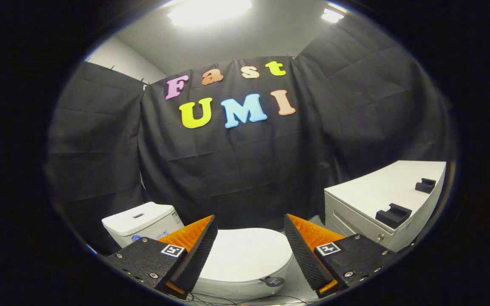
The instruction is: Open the toilet lid.
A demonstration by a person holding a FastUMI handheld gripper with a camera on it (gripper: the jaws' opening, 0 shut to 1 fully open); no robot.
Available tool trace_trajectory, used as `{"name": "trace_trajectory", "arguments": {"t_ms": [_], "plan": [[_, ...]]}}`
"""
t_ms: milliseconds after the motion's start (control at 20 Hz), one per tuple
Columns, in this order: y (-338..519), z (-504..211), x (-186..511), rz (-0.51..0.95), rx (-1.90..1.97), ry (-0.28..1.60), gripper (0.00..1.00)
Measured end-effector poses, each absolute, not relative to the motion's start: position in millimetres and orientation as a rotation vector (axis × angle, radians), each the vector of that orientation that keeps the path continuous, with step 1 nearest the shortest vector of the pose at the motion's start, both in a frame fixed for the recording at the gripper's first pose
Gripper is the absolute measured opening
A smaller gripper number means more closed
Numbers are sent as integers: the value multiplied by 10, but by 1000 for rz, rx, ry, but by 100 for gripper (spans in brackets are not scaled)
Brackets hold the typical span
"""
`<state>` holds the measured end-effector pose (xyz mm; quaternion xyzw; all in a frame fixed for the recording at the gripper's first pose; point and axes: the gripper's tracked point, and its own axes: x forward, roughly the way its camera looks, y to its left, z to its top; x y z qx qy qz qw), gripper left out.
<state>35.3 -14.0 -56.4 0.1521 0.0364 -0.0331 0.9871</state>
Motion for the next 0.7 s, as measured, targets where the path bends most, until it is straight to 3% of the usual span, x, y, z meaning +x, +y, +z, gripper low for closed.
{"name": "trace_trajectory", "arguments": {"t_ms": [700], "plan": [[-314,-1720,442,-168,669,209,96]]}}
